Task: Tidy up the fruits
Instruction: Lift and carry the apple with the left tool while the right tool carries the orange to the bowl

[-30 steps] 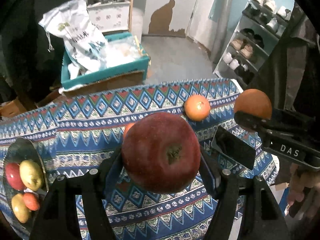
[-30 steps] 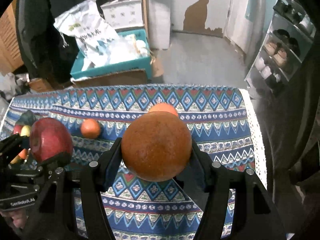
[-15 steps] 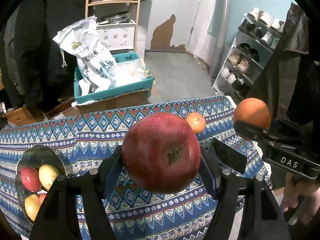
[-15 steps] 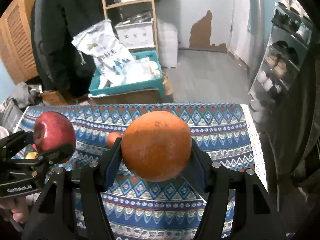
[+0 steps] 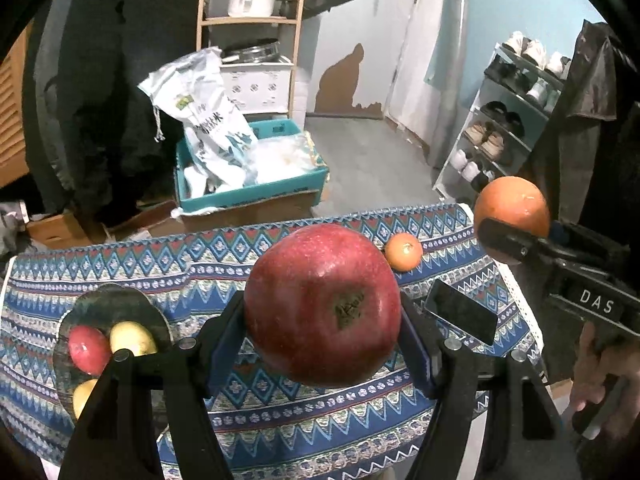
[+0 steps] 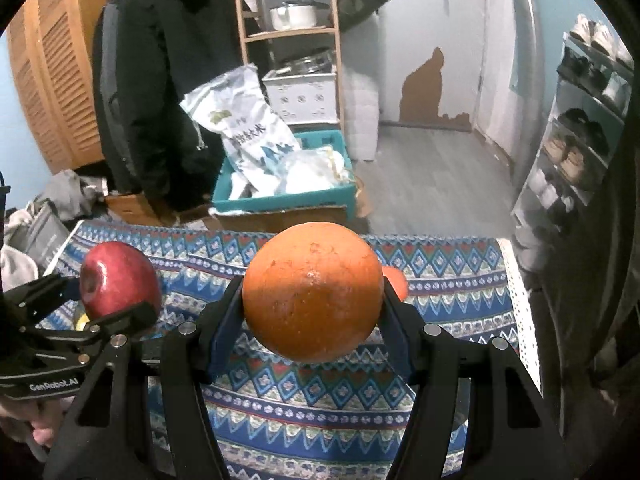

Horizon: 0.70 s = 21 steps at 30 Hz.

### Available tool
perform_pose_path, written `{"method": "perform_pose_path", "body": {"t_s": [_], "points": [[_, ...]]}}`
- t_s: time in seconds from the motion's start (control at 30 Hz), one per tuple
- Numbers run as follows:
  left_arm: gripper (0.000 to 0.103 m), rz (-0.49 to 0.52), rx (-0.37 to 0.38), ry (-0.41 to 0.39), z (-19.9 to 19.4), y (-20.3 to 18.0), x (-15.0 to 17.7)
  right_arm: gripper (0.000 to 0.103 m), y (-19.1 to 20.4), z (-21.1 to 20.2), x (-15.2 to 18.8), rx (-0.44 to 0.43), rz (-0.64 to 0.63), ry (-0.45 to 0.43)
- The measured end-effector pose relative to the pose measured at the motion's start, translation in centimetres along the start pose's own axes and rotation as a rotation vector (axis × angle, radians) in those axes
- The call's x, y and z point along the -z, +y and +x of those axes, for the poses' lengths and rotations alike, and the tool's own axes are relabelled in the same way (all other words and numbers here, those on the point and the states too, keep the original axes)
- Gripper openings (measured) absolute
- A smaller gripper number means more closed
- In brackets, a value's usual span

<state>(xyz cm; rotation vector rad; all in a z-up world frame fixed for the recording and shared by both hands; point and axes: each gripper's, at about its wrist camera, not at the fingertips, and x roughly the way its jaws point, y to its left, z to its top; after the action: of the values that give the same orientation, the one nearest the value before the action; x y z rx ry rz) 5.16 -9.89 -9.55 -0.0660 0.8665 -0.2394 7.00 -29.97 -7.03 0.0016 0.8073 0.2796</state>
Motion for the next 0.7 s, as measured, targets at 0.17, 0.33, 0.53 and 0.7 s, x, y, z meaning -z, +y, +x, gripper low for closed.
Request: {"method": "perform_pose_path", "body": {"t_s": [0.17, 0.33, 0.53, 0.7], "points": [[0.072, -0.013, -0.01, -0.022, -1.5, 1.6, 0.2, 0.063, 1.8, -0.3, -0.8, -0.03, -0.02, -0.012], [0.072, -0.055, -0.031, -0.036, -2.9, 4.2, 0.6, 0.063, 3.9, -0.1, -1.5, -0.057, -0.045, -0.014], [0.072, -0.108, -0.064, -0.052, -4.3, 7.3, 1.1, 0.063, 6.4, 0.3, -2.1, -0.092, -0.07, -0.01], [0.072, -0.137, -0.096, -0.065, -5.5, 9.6, 1.8, 0.063, 8.4, 0.4, -2.3, -0.112, -0.098, -0.009]]}}
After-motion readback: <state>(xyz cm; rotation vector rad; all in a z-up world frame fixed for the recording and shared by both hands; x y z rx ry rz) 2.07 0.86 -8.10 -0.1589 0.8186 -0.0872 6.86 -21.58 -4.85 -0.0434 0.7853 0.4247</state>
